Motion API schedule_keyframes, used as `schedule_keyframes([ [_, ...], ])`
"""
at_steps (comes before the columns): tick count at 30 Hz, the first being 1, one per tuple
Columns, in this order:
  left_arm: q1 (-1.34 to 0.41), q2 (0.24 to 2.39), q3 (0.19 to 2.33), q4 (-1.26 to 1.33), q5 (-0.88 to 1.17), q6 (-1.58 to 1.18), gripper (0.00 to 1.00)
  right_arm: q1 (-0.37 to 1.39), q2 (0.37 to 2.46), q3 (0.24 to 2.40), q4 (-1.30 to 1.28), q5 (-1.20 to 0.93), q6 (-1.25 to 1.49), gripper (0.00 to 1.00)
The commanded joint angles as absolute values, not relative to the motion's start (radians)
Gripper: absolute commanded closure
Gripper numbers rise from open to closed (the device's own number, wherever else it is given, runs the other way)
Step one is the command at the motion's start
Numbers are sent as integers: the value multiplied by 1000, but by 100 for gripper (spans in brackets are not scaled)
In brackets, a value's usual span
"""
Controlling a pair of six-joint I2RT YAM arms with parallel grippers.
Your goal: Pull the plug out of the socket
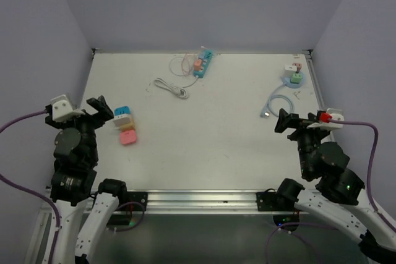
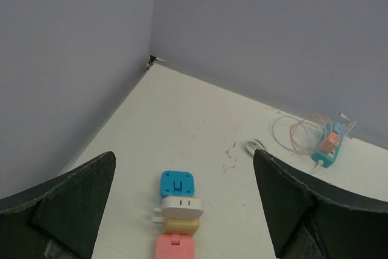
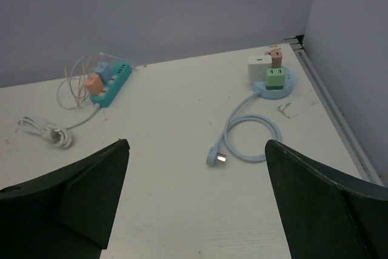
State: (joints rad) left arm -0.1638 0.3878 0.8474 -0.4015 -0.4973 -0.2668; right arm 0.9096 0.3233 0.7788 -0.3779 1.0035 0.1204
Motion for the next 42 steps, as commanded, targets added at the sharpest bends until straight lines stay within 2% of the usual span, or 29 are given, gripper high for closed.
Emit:
schedule_keyframes([
  [1,-160,523,857,-423,-446,-307,0,911,397,798,-367,950,133,1],
  [9,-160,882,1011,-629,-428,-400,0,913,560,850,-439,901,164,1],
  [18,-152,1132,989,-630,-452,-454,0,911,569,850,-445,784,158,1],
  [28,-121,1281,937,-600,-480,-449,0,911,506,822,-417,759,161,1],
  [38,-112,1342,907,-554,-407,-426,0,911,500,827,-426,756,176,1],
  [42,-112,1357,905,-538,-362,-423,4,913,497,824,-423,759,176,1],
])
